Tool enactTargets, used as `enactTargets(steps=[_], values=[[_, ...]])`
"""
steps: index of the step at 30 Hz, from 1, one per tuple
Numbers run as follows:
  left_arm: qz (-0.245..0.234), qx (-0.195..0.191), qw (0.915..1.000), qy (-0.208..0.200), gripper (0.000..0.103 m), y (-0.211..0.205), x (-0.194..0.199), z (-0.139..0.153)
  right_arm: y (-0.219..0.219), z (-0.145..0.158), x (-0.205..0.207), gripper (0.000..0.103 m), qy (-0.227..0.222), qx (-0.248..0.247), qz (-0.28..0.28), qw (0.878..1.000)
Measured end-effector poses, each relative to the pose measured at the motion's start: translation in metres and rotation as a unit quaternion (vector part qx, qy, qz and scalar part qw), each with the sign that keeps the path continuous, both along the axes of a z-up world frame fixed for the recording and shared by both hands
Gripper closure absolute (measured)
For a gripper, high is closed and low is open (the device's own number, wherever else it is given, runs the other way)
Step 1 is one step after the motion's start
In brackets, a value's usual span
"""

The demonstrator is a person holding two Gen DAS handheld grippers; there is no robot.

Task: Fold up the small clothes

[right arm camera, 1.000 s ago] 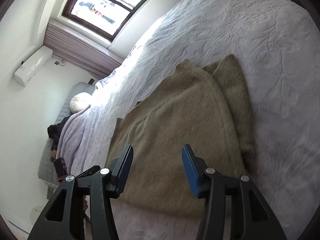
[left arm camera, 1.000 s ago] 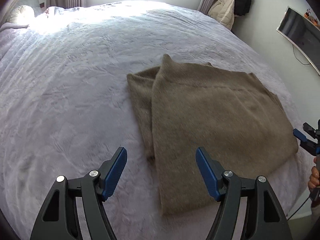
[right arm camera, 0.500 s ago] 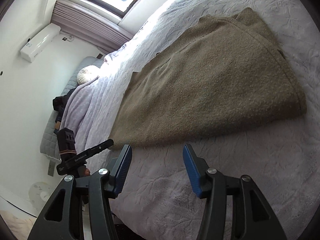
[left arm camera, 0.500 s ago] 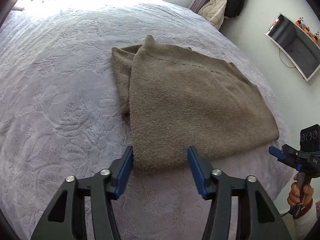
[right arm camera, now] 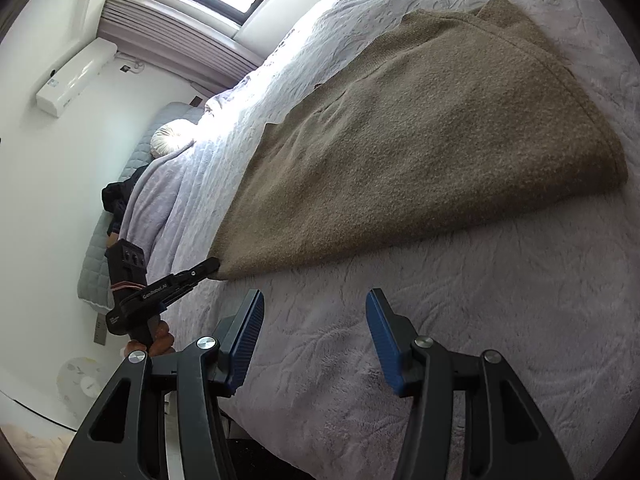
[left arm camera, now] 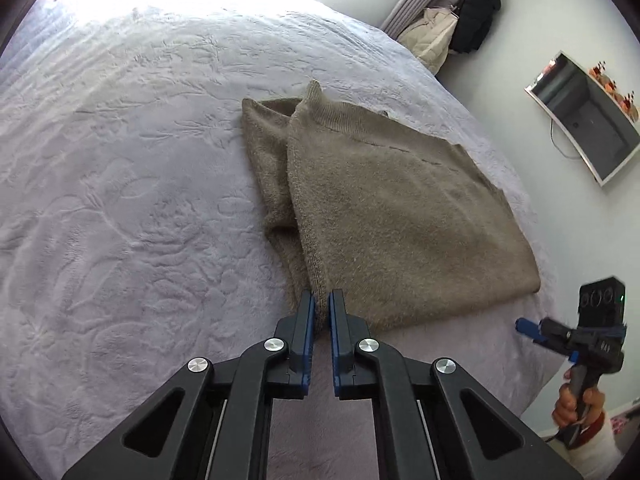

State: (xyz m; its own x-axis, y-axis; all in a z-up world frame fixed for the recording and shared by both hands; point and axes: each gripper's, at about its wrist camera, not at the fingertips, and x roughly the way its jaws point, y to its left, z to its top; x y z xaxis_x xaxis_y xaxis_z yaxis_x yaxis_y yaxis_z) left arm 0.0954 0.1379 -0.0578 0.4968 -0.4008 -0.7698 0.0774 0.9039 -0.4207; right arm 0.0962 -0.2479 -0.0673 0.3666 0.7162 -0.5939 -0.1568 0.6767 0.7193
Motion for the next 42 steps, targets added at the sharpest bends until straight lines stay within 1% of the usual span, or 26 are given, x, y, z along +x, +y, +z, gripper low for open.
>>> enactTargets(steps=[2,4,6,10,11,12,14,16,19,22,27,29,32,33,35,36,38,39,40,42], values=[[0.0,0.019,0.9998,0.01,0.095,0.0,-0.001,-0.01,0.0,-0.001,0.0,0.046,0.002,0.001,-0.001,1.0],[0.005,0.016,0.9997,0.02,0.095,0.001,-0.002,-0.021,0.004,-0.002,0.001,0.046,0.006,0.002,-0.001,1.0],[0.013,0.015,0.9998,0.01,0.095,0.0,-0.006,-0.021,0.009,-0.004,-0.001,0.046,0.01,-0.002,0.003,1.0],[0.027,0.047,0.9985,-0.001,0.094,-0.01,-0.012,-0.015,0.018,-0.002,-0.003,0.046,0.007,-0.021,0.013,1.0],[0.033,0.056,0.9979,-0.002,0.085,-0.011,-0.015,-0.014,0.019,-0.001,-0.003,0.046,0.006,-0.023,0.013,1.0],[0.041,0.067,0.9969,-0.002,0.056,-0.013,-0.017,-0.013,0.02,0.0,-0.003,0.046,0.006,-0.021,0.014,1.0],[0.062,0.074,0.9952,-0.012,0.02,-0.012,-0.024,-0.013,0.023,0.001,-0.004,0.046,0.006,-0.02,0.012,1.0],[0.067,0.074,0.9948,-0.017,0.02,-0.011,-0.028,-0.012,0.024,0.001,-0.006,0.046,0.008,-0.021,0.011,1.0],[0.074,0.08,0.994,-0.007,0.02,-0.011,-0.032,-0.014,0.023,0.002,-0.007,0.045,0.009,-0.021,0.01,1.0],[0.076,0.092,0.9928,-0.007,0.02,-0.016,-0.04,-0.012,0.018,-0.001,-0.01,0.044,0.012,-0.023,0.005,1.0],[0.077,0.09,0.993,-0.004,0.02,-0.028,-0.051,-0.009,0.008,-0.008,-0.013,0.044,0.026,-0.016,-0.01,0.999],[0.08,0.1,0.9918,-0.001,0.02,-0.034,-0.053,-0.012,0.005,-0.011,-0.015,0.044,0.03,-0.012,-0.014,0.999],[0.082,0.123,0.989,0.001,0.019,-0.045,-0.056,-0.018,0.005,-0.01,-0.018,0.044,0.027,-0.02,-0.013,0.999],[0.083,0.131,0.9879,0.001,0.014,-0.047,-0.058,-0.02,0.006,-0.009,-0.019,0.044,0.025,-0.026,-0.012,0.999],[0.081,0.134,0.9877,-0.002,0.008,-0.051,-0.06,-0.024,0.009,-0.007,-0.021,0.044,0.018,-0.042,-0.01,0.999],[0.081,0.137,0.9873,-0.004,0.008,-0.052,-0.061,-0.026,0.009,-0.005,-0.021,0.044,0.013,-0.051,-0.011,0.999],[0.081,0.142,0.9865,-0.007,0.007,-0.053,-0.063,-0.028,0.004,0.001,-0.019,0.044,0.0,-0.065,-0.029,0.997],[0.08,0.141,0.9868,-0.005,0.001,-0.053,-0.063,-0.029,-0.003,0.003,-0.017,0.044,-0.005,-0.067,-0.045,0.997],[0.076,0.134,0.988,-0.002,0.001,-0.053,-0.062,-0.031,-0.012,0.004,-0.013,0.044,-0.005,-0.066,-0.068,0.995],[0.071,0.135,0.9883,0.005,0.001,-0.052,-0.06,-0.033,-0.037,0.0,-0.003,0.043,0.005,-0.038,-0.117,0.992]])
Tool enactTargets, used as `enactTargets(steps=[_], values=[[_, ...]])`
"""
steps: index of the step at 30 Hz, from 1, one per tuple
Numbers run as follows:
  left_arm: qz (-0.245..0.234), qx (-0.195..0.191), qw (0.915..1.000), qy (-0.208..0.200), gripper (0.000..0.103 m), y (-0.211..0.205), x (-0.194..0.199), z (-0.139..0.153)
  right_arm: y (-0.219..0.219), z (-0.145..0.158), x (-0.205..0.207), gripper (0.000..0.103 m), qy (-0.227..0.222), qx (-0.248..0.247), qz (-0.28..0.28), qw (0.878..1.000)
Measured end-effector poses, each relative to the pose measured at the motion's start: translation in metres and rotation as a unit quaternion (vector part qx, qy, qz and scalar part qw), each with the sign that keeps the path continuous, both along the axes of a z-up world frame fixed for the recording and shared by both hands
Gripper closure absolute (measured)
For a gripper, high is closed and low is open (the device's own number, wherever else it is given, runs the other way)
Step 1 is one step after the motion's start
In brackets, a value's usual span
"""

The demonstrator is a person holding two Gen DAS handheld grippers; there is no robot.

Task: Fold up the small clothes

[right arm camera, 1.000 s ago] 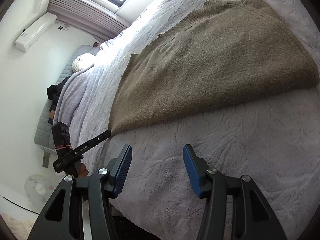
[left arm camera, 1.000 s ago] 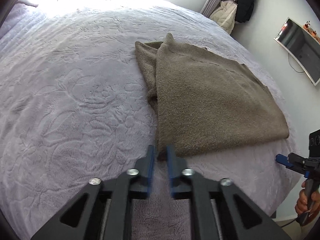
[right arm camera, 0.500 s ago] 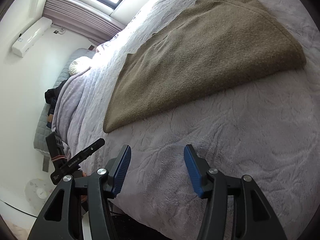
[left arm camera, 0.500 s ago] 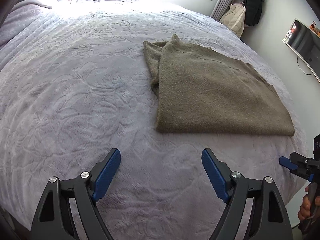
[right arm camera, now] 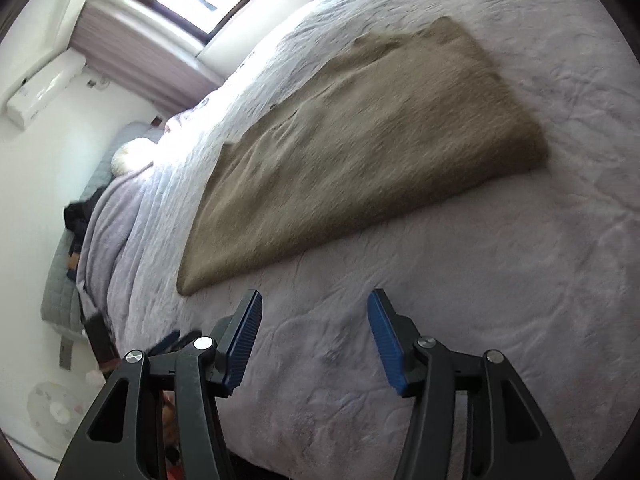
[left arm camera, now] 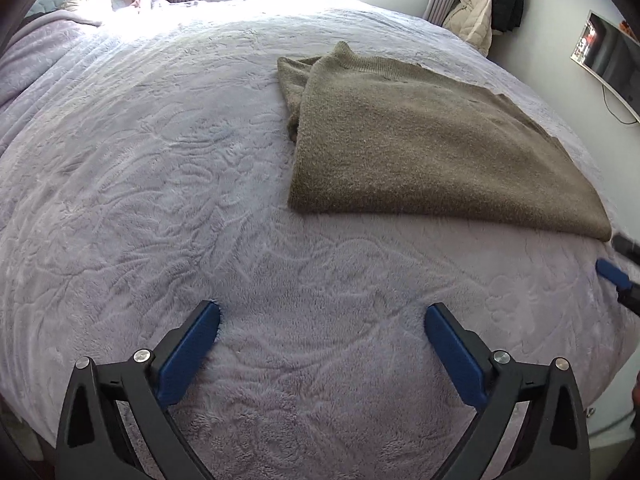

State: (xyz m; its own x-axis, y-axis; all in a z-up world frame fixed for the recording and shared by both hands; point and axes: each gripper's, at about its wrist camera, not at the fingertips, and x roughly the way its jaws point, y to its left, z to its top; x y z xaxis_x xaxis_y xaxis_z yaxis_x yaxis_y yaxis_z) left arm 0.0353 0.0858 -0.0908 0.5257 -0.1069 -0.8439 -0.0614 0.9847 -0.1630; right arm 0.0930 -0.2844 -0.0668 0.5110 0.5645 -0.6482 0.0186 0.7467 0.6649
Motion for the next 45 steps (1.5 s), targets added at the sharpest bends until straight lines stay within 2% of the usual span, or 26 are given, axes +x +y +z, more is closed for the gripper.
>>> enactTargets(steps=[2,5,8,9,10,12,13,15,19,26,38,39,41,42,43,45], values=[[-0.002,-0.002,1.0,0.004,0.001,0.001,0.001,-0.001,-0.028,-0.011,0.011,0.043,0.02,0.046,-0.051,0.997],[-0.001,0.003,1.0,0.007,0.001,-0.001,0.001,-0.002,-0.059,-0.031,0.023,0.043,0.034,0.139,-0.105,0.984],[0.001,0.011,0.9999,0.008,0.001,-0.004,0.002,-0.002,-0.071,-0.037,0.031,0.049,0.03,0.176,-0.13,0.975],[0.001,0.013,0.9999,0.008,0.001,-0.005,0.003,-0.003,-0.072,-0.036,0.032,0.062,0.026,0.167,-0.131,0.977],[0.001,0.013,0.9999,0.007,0.001,-0.006,0.004,-0.003,-0.072,-0.035,0.033,0.081,0.026,0.143,-0.131,0.981],[0.002,0.015,0.9999,0.002,0.001,-0.007,0.002,-0.003,-0.074,-0.041,0.031,0.092,0.032,0.112,-0.133,0.984],[0.002,0.016,0.9999,-0.001,0.001,-0.007,0.002,-0.003,-0.076,-0.046,0.029,0.094,0.034,0.11,-0.133,0.984],[0.003,0.018,0.9998,-0.008,0.001,-0.008,-0.001,-0.004,-0.078,-0.05,0.025,0.096,0.032,0.11,-0.131,0.985],[0.007,0.023,0.9997,-0.009,0.001,-0.011,-0.005,-0.005,-0.068,-0.033,0.024,0.094,0.022,0.035,-0.101,0.994],[0.01,0.028,0.9995,-0.005,0.001,-0.012,-0.001,-0.005,-0.052,-0.016,0.005,0.093,0.024,-0.026,-0.063,0.997],[0.015,0.031,0.9994,-0.01,0.001,-0.015,-0.004,-0.005,0.001,-0.002,0.003,0.091,0.017,-0.062,0.007,0.998],[0.015,0.031,0.9993,-0.011,0.001,-0.015,-0.005,-0.005,0.006,-0.001,0.003,0.087,0.015,-0.066,0.015,0.998],[0.016,0.032,0.9993,-0.012,0.001,-0.016,-0.005,-0.006,0.016,0.002,0.005,0.055,0.008,-0.082,0.031,0.996],[0.016,0.033,0.9993,-0.012,0.001,-0.015,-0.006,-0.006,0.019,0.003,0.004,0.024,0.001,-0.086,0.037,0.996],[0.016,0.033,0.9993,-0.012,0.001,-0.015,-0.005,-0.006,0.025,0.006,0.004,0.016,-0.008,-0.091,0.042,0.995],[0.017,0.034,0.9992,-0.011,0.001,-0.016,-0.005,-0.006,0.03,0.008,0.003,0.016,-0.012,-0.107,0.054,0.993]])
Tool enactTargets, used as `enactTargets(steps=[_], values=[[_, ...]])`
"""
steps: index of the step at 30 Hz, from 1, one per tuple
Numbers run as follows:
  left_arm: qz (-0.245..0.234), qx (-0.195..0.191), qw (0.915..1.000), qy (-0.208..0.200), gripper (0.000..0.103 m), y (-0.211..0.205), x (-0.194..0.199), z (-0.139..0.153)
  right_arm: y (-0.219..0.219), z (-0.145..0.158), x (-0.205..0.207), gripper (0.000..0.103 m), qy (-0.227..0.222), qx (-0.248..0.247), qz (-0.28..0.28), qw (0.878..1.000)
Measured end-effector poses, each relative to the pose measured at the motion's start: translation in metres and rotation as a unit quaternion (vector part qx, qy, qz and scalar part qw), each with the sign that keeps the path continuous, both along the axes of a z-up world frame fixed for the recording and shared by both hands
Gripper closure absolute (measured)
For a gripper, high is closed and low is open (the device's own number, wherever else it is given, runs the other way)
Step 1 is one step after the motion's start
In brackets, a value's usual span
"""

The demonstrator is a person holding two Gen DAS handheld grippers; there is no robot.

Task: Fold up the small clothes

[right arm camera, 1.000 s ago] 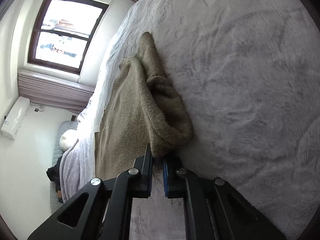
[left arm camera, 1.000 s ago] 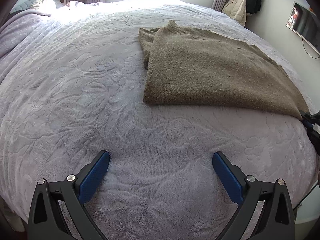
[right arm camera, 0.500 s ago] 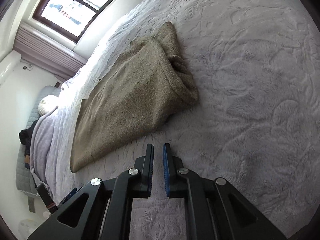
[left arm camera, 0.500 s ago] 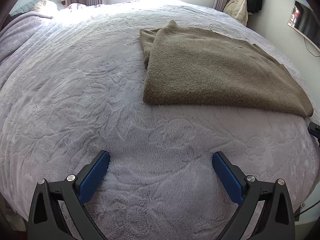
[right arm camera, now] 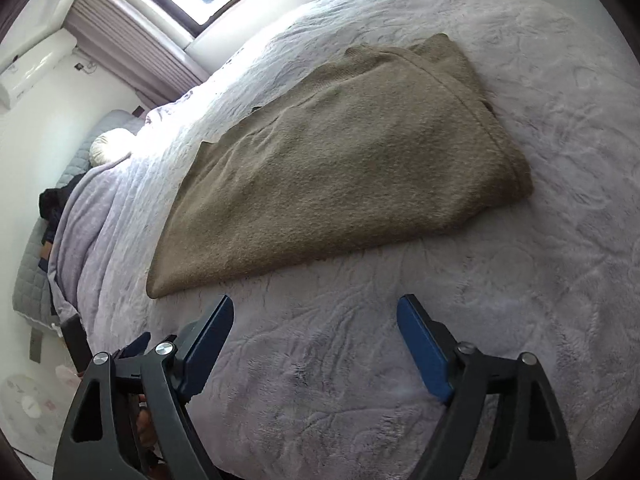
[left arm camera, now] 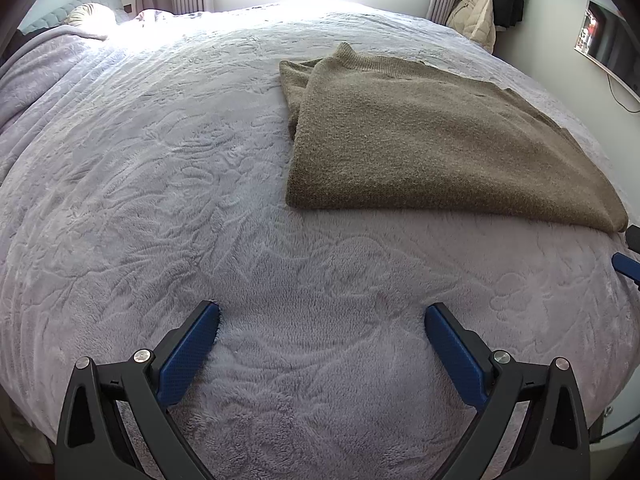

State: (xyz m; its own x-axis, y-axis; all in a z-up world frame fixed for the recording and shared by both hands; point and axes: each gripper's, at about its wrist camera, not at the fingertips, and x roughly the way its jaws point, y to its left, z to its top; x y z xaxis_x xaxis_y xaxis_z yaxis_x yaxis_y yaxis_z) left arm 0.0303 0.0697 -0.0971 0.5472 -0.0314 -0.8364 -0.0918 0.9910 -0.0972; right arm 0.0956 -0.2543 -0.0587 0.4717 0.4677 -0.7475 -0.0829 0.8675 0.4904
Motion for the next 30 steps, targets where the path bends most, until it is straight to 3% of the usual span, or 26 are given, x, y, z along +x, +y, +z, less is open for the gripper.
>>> enactTargets(steps=[7,11,13,15,17,20,24,27,30], values=[[0.002,0.013,0.9999,-0.004,0.001,-0.006,0.0,-0.002,0.019,-0.005,-0.002,0.016,0.002,-0.026,0.031,0.999],[0.004,-0.003,1.0,0.005,0.001,-0.001,0.002,0.002,0.022,-0.007,-0.002,0.016,0.002,-0.027,0.034,0.999],[0.003,-0.026,0.9996,0.008,0.001,0.004,0.004,0.008,0.022,-0.008,-0.002,0.016,0.001,-0.027,0.035,0.999],[-0.005,-0.08,0.9968,-0.001,0.001,0.011,0.007,0.016,0.024,-0.006,-0.004,0.016,-0.005,-0.033,0.037,0.999],[-0.011,-0.144,0.9895,-0.007,0.001,0.019,0.011,0.021,0.028,-0.004,-0.006,0.016,-0.014,-0.037,0.04,0.998],[-0.013,-0.235,0.9718,-0.009,0.001,0.026,0.022,0.023,0.033,-0.006,-0.007,0.016,-0.017,-0.037,0.046,0.998],[-0.012,-0.289,0.9569,-0.022,0.001,0.02,0.04,0.021,0.035,-0.013,-0.006,0.016,-0.012,-0.038,0.05,0.998],[-0.009,-0.339,0.9406,-0.022,0.001,0.019,0.057,0.013,0.036,-0.013,-0.006,0.016,-0.013,-0.039,0.057,0.998],[0.01,-0.36,0.9323,-0.031,0.001,0.017,0.066,0.009,0.034,-0.014,-0.007,0.016,-0.013,-0.035,0.059,0.998]])
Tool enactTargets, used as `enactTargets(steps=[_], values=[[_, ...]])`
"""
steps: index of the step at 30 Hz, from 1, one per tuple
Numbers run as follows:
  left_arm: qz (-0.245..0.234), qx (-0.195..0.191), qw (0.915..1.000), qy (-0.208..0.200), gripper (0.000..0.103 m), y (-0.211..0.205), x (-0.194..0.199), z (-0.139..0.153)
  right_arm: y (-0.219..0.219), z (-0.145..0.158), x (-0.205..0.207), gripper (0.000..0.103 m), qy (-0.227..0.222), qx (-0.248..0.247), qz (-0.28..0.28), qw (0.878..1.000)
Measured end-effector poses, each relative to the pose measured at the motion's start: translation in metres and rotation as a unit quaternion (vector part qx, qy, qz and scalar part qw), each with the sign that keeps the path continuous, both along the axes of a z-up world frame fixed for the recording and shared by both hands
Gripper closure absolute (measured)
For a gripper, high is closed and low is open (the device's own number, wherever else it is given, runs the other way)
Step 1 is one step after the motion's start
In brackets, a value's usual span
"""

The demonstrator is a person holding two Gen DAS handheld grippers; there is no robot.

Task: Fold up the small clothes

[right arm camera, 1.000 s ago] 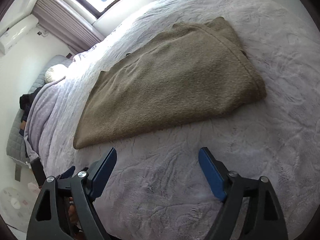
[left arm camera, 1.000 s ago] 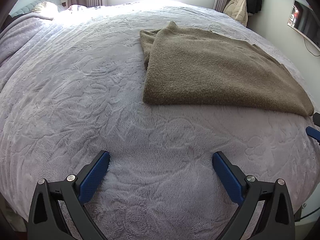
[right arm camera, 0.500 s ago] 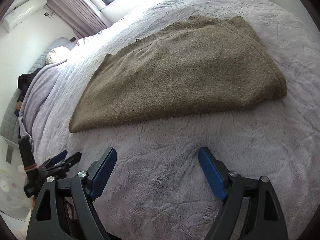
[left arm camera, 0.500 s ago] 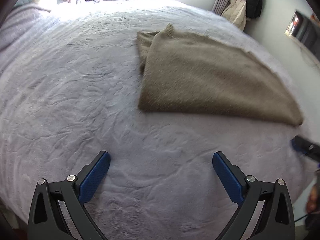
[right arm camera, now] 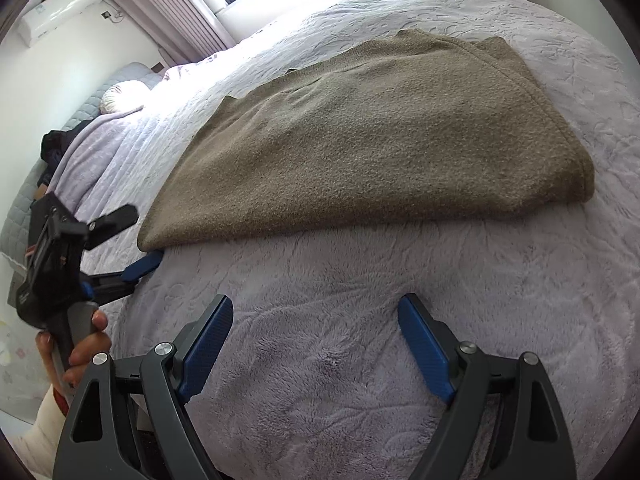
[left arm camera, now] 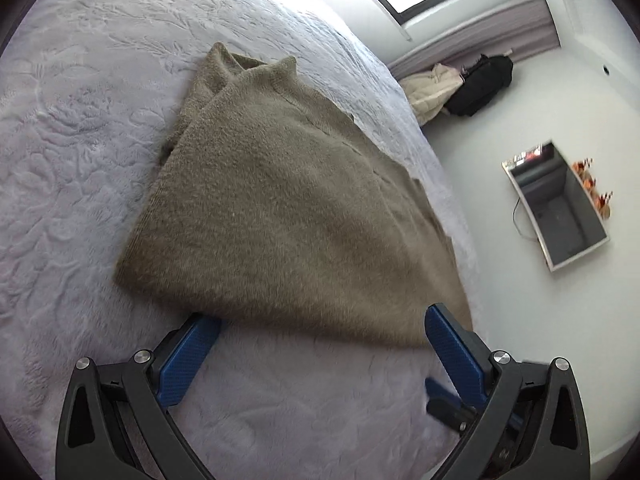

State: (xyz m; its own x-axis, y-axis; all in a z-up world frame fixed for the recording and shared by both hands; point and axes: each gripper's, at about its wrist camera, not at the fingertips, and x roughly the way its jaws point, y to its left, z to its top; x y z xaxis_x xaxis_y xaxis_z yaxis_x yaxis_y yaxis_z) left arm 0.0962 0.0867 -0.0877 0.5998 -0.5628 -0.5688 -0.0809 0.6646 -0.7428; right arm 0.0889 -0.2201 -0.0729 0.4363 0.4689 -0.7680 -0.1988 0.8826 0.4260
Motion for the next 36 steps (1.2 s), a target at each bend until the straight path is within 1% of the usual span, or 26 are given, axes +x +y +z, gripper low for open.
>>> enactTargets(steps=[3,6,8,11,12,13,15,16,17,18,19,20,21,22,23,24,26,27,29,30,31,34,36], values=[[0.026,-0.013,0.9996,-0.007,0.001,0.001,0.012,0.001,-0.001,-0.002,0.0,0.016,0.001,0.006,-0.001,1.0],[0.046,-0.008,0.9989,-0.009,0.001,-0.002,0.025,0.003,-0.001,-0.004,0.001,0.015,0.0,0.005,0.0,1.0],[0.046,0.007,0.9986,-0.023,0.001,-0.007,0.031,0.012,-0.001,-0.004,0.001,0.015,0.0,0.003,0.003,1.0],[0.04,0.048,0.9964,-0.057,0.001,-0.02,0.036,0.031,-0.003,-0.004,0.001,0.015,0.0,0.008,0.004,1.0],[0.041,0.059,0.9957,-0.058,0.001,-0.023,0.039,0.034,-0.003,-0.003,0.001,0.015,0.0,0.01,0.003,1.0],[0.048,0.07,0.9952,-0.05,0.001,-0.025,0.044,0.032,-0.003,-0.003,0.002,0.015,0.001,0.011,0.003,1.0],[0.069,0.088,0.9936,-0.019,0.003,-0.024,0.051,0.025,-0.004,-0.002,0.003,0.015,0.002,0.013,0.004,1.0],[0.083,0.091,0.9924,-0.002,0.007,-0.02,0.053,0.018,-0.004,-0.001,0.003,0.015,0.002,0.014,0.004,1.0],[0.097,0.095,0.9907,0.016,0.021,-0.018,0.055,0.013,-0.004,0.0,0.003,0.015,0.002,0.014,0.005,1.0],[0.104,0.098,0.9893,0.029,0.038,-0.015,0.057,0.009,-0.004,0.002,0.002,0.015,0.001,0.014,0.006,1.0],[0.114,0.107,0.9868,0.041,0.048,-0.011,0.059,0.005,-0.005,0.003,0.003,0.015,0.001,0.016,0.007,1.0],[0.121,0.115,0.9847,0.049,0.067,-0.009,0.061,0.003,-0.006,0.005,0.003,0.015,0.0,0.018,0.009,1.0],[0.125,0.117,0.9841,0.049,0.073,-0.006,0.06,0.002,-0.007,0.008,0.003,0.015,-0.001,0.02,0.01,1.0],[0.131,0.115,0.9834,0.051,0.076,-0.004,0.06,0.001,-0.008,0.01,0.004,0.015,-0.004,0.021,0.011,1.0],[0.136,0.119,0.9823,0.05,0.081,-0.004,0.062,0.001,-0.009,0.012,0.005,0.015,-0.007,0.023,0.011,1.0],[0.14,0.136,0.9796,0.047,0.083,-0.008,0.062,0.005,-0.011,0.015,0.005,0.015,-0.01,0.026,0.011,1.0],[0.138,0.202,0.9691,0.029,0.085,-0.024,0.061,0.015,-0.018,0.02,0.007,0.015,-0.018,0.035,0.005,0.999],[0.133,0.248,0.9596,0.014,0.088,-0.037,0.061,0.023,-0.022,0.023,0.008,0.015,-0.021,0.04,-0.001,0.999],[0.116,0.338,0.9338,-0.025,0.089,-0.065,0.06,0.04,-0.033,0.029,0.012,0.015,-0.029,0.049,-0.011,0.998],[0.107,0.371,0.9213,-0.043,0.092,-0.077,0.06,0.046,-0.039,0.032,0.013,0.015,-0.033,0.052,-0.015,0.998],[0.096,0.401,0.9088,-0.062,0.092,-0.089,0.059,0.05,-0.045,0.035,0.016,0.015,-0.037,0.055,-0.02,0.998],[0.067,0.47,0.8743,-0.102,0.092,-0.117,0.058,0.058,-0.059,0.045,0.025,0.015,-0.046,0.059,-0.022,0.997],[0.048,0.506,0.8528,-0.122,0.092,-0.135,0.058,0.06,-0.066,0.056,0.036,0.015,-0.054,0.066,-0.017,0.996]])
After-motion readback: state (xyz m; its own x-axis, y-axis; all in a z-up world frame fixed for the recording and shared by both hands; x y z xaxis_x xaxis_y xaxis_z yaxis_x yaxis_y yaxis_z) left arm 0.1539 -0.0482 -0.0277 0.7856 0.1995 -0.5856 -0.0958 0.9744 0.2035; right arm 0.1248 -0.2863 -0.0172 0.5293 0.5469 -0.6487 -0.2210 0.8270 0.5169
